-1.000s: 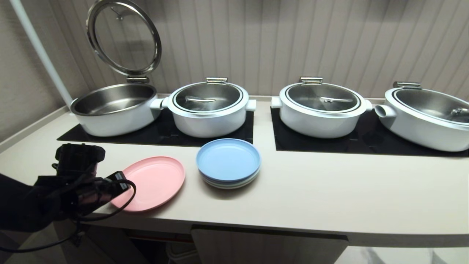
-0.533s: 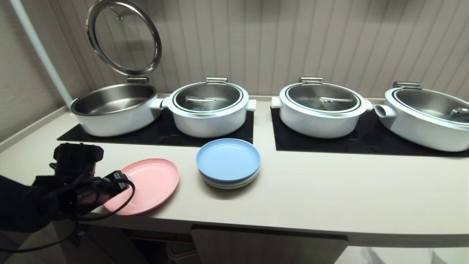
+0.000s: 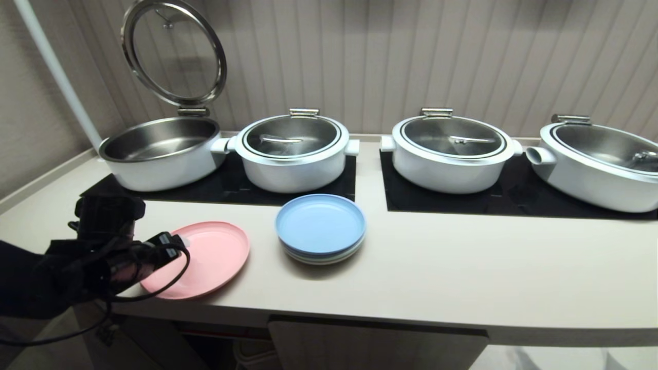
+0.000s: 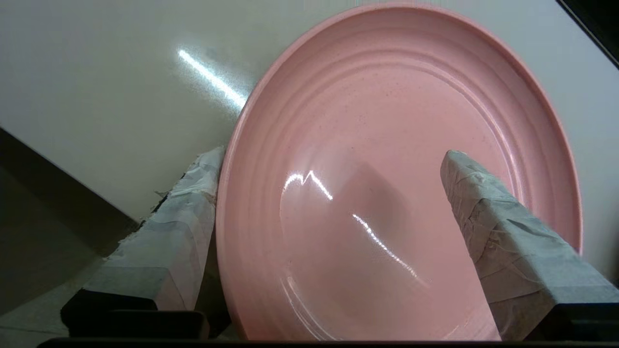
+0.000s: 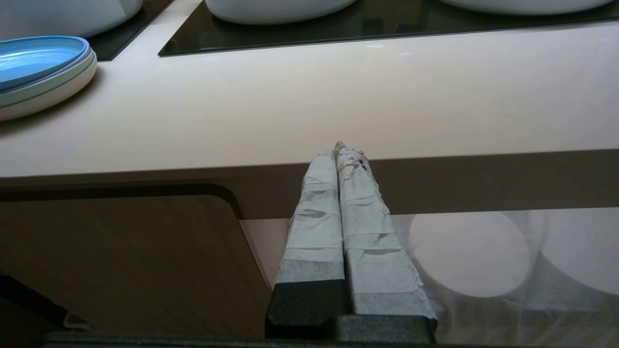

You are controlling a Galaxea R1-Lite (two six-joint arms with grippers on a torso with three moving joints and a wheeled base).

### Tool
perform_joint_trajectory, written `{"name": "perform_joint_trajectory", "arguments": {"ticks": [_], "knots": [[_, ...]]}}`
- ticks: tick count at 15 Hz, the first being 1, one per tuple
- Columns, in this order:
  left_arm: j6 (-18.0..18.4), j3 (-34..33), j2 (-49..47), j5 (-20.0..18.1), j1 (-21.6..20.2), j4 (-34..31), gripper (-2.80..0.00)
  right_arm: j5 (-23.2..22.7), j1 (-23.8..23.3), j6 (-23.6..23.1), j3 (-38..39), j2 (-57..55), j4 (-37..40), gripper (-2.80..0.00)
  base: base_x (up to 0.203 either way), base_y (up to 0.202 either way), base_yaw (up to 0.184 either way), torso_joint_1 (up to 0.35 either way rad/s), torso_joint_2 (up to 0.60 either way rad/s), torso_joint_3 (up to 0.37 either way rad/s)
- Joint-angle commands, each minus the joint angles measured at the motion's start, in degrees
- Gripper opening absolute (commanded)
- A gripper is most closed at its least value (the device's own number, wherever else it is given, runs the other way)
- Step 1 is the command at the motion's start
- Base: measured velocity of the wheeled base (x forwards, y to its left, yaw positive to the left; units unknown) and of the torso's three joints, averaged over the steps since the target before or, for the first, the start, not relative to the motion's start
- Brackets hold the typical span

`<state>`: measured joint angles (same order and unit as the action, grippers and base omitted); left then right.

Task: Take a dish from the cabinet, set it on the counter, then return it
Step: Place it on the table

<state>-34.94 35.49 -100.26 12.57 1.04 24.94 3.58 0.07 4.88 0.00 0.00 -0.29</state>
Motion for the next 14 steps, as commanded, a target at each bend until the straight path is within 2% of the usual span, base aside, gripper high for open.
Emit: {"name": "perform_joint_trajectory", "arguments": {"ticks": [1,10,12,14], "knots": [[-0.22,1.07,-0.37,0.09,0.02,0.12,0.00,0.03,0.01,0.05,0.00,0.00,-0.06,-2.80,0.000,0.000,0.000,0.000,0.00,0.000],[-0.19,5.38,-4.50,2.75,0.11,0.87,0.00,0.03,0.01,0.05,0.00,0.00,0.02,-2.80,0.000,0.000,0.000,0.000,0.00,0.000],[0.46,5.05,-6.13,3.28,0.26,7.71,0.00,0.03,0.01,0.05,0.00,0.00,-0.06,-2.80,0.000,0.000,0.000,0.000,0.00,0.000],[3.06,4.63,-7.85,4.35,0.44,13.69,0.00,0.03,0.01,0.05,-0.03,0.00,-0.01,-2.80,0.000,0.000,0.000,0.000,0.00,0.000]]}}
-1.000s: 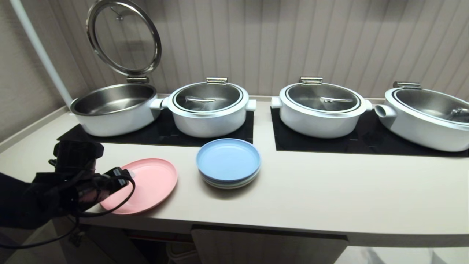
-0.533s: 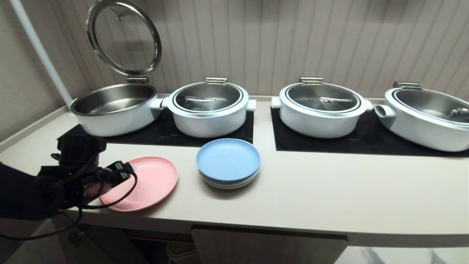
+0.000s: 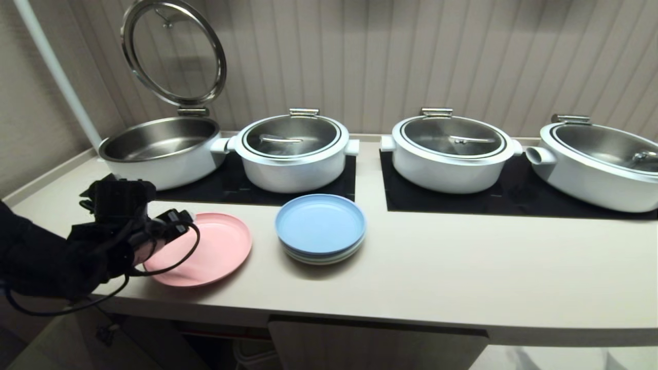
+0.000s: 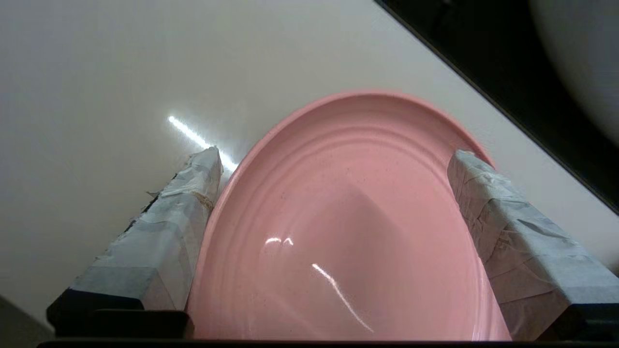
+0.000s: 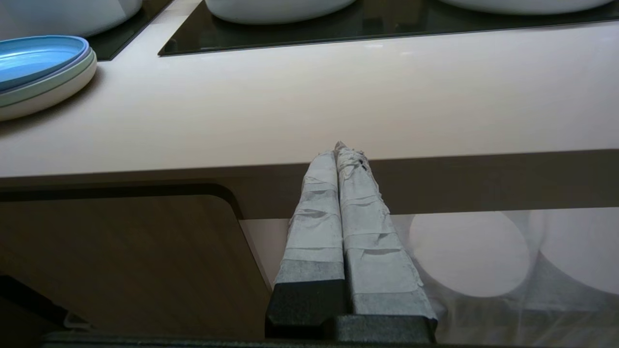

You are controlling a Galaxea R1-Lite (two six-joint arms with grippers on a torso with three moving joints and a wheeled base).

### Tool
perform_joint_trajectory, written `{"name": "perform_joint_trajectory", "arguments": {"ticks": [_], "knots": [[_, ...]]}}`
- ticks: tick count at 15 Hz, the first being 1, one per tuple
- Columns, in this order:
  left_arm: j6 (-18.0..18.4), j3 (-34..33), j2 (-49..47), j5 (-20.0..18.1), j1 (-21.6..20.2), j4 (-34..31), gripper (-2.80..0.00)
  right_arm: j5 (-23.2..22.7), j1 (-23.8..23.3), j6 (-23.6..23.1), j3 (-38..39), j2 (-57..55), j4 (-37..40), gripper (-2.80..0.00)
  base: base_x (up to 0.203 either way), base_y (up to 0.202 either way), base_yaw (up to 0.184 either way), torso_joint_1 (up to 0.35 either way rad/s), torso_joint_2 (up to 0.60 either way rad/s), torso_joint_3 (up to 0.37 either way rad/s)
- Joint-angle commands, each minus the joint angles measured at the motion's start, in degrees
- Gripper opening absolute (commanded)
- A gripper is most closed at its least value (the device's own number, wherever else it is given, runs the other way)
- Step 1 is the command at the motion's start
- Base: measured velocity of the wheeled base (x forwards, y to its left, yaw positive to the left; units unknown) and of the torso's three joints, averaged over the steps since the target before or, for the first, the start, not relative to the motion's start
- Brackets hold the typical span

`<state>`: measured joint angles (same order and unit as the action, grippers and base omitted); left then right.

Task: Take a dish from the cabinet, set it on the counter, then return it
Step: Place it on the table

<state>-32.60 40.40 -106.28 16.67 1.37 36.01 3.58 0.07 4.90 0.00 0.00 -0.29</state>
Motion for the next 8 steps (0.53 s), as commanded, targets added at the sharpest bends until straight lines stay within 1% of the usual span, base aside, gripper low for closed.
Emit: {"name": "perform_joint_trajectory", "arguments": {"ticks": [1,6,8], "knots": [[1.33,-0.19,-2.17,0.30,0.22,3.01,0.00,0.02,0.01,0.02,-0.02,0.00,-0.03,-2.80,0.000,0.000,0.000,0.000,0.00,0.000],[1.73,0.12,-2.72,0.61,1.01,3.19,0.00,0.02,0.01,0.02,0.00,0.00,-0.05,-2.80,0.000,0.000,0.000,0.000,0.00,0.000],[3.82,0.06,-2.32,1.06,1.34,3.39,0.00,0.02,0.01,0.02,0.00,0.00,-0.06,-2.80,0.000,0.000,0.000,0.000,0.00,0.000]]}}
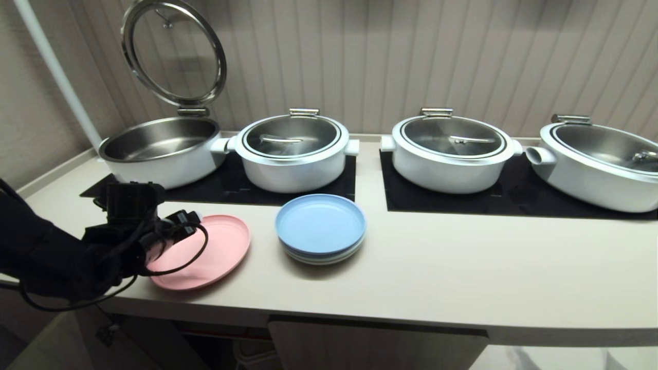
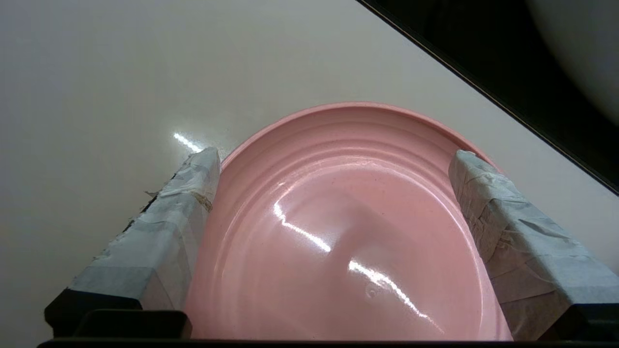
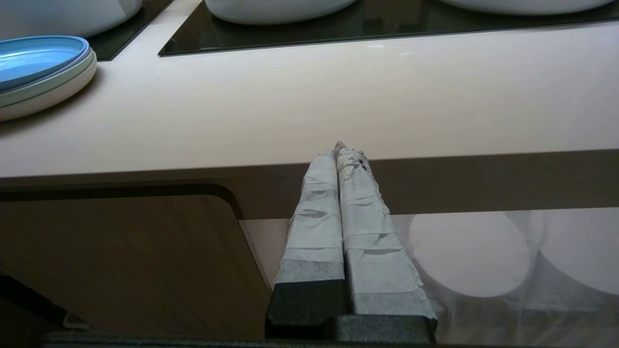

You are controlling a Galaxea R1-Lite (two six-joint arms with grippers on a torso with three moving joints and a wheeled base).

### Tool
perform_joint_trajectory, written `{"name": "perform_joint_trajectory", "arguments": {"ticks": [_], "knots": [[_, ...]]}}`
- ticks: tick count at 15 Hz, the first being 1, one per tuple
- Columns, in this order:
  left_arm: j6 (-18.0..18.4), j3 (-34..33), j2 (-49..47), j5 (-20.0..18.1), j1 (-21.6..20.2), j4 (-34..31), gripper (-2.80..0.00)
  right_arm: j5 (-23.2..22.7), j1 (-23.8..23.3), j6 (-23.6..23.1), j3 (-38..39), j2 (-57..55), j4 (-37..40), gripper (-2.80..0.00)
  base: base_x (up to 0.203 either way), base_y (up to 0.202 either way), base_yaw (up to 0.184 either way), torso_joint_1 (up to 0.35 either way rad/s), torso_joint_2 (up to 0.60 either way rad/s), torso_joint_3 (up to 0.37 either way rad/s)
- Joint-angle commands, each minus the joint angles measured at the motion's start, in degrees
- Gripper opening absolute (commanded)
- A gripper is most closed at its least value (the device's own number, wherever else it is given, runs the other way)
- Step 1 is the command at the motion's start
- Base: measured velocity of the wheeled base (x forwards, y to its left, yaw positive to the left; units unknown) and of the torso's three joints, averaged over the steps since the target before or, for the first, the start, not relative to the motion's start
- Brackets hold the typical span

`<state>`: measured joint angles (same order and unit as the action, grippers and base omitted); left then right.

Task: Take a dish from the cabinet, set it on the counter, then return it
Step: Place it on the table

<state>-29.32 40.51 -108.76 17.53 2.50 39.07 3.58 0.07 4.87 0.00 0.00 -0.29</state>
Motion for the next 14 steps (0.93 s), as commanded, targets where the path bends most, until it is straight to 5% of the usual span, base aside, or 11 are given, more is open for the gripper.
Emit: {"name": "perform_joint_trajectory", "arguments": {"ticks": [1,8,14], "knots": [[1.55,-0.23,0.59,0.22,0.29,1.27,0.00,0.02,0.01,0.06,0.00,0.00,-0.06,-2.80,0.000,0.000,0.000,0.000,0.00,0.000],[11.29,-5.73,4.58,-0.97,0.23,10.03,0.00,0.02,0.01,0.06,0.00,0.00,-0.06,-2.80,0.000,0.000,0.000,0.000,0.00,0.000],[19.11,-14.08,12.96,-11.41,0.28,15.47,0.00,0.02,0.01,0.06,0.00,0.00,-0.06,-2.80,0.000,0.000,0.000,0.000,0.00,0.000]]}}
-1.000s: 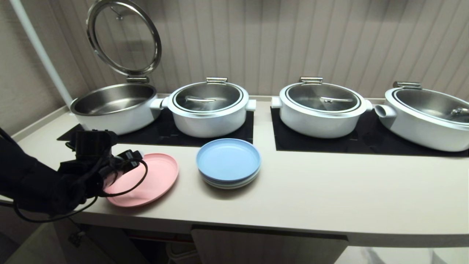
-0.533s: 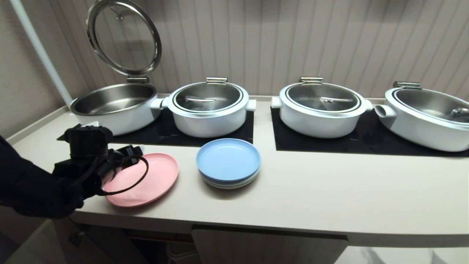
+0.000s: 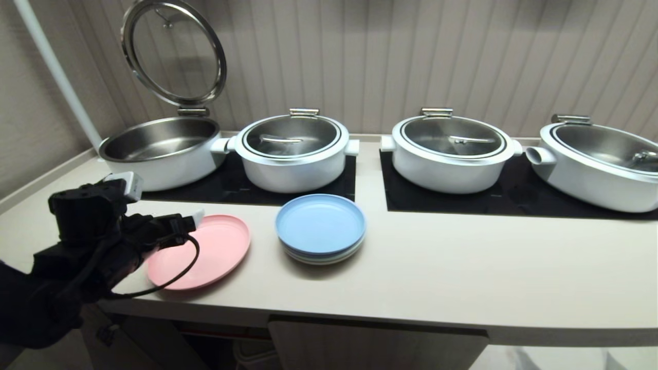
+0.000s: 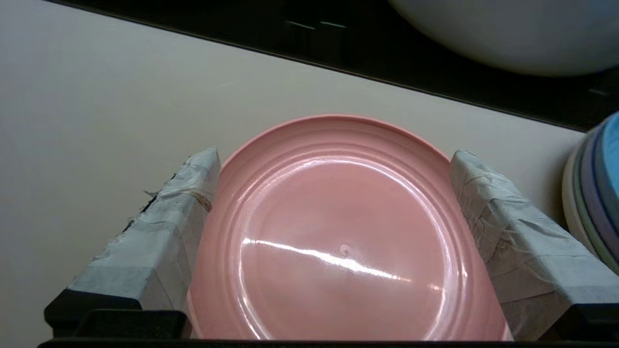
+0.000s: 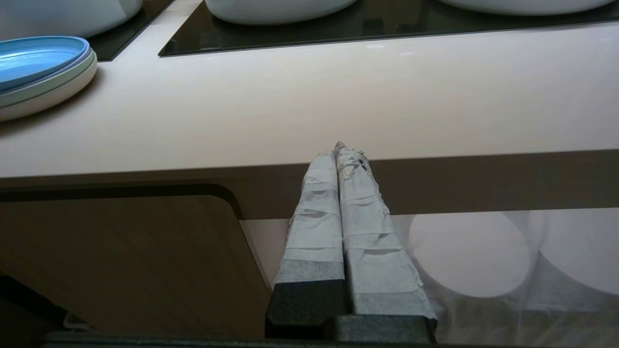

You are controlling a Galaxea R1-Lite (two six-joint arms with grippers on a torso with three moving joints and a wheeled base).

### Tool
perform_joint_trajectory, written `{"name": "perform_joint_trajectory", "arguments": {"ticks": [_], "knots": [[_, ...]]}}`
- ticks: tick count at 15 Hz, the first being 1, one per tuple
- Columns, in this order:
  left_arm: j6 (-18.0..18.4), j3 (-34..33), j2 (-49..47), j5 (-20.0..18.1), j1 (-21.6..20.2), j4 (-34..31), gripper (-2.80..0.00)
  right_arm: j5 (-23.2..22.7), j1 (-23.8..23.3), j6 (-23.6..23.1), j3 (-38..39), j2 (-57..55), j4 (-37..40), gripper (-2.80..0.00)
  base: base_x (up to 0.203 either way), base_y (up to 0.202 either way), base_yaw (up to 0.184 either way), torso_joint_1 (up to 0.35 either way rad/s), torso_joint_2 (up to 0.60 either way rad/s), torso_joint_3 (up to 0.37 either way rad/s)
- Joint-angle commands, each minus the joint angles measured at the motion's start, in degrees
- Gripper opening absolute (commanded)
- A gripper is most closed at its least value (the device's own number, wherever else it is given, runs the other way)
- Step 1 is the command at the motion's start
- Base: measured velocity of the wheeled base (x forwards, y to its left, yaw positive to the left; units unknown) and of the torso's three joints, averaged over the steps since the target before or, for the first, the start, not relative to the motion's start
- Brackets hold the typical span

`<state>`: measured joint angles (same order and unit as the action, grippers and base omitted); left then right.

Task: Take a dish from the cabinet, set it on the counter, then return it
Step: Place it on the table

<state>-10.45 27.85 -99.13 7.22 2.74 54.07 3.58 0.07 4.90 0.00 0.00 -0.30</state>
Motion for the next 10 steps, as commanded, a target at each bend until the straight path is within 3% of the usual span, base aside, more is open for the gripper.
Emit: {"name": "perform_joint_trajectory", "arguments": {"ticks": [1,5,6,10], "knots": [[0.41,-2.30,5.15,-2.71,0.06,0.36,0.00,0.02,0.01,0.02,0.00,0.00,-0.05,-2.80,0.000,0.000,0.000,0.000,0.00,0.000],[1.42,-6.60,10.02,-4.65,0.56,0.07,0.00,0.02,0.01,0.02,0.00,0.00,-0.03,-2.80,0.000,0.000,0.000,0.000,0.00,0.000],[1.56,-7.72,11.22,-4.67,0.95,0.06,-2.80,0.02,0.01,0.02,-0.01,0.00,-0.05,-2.80,0.000,0.000,0.000,0.000,0.00,0.000],[2.23,-11.25,15.66,-4.67,3.04,-0.20,-2.80,0.02,0.01,0.02,0.00,0.00,-0.05,-2.80,0.000,0.000,0.000,0.000,0.00,0.000]]}}
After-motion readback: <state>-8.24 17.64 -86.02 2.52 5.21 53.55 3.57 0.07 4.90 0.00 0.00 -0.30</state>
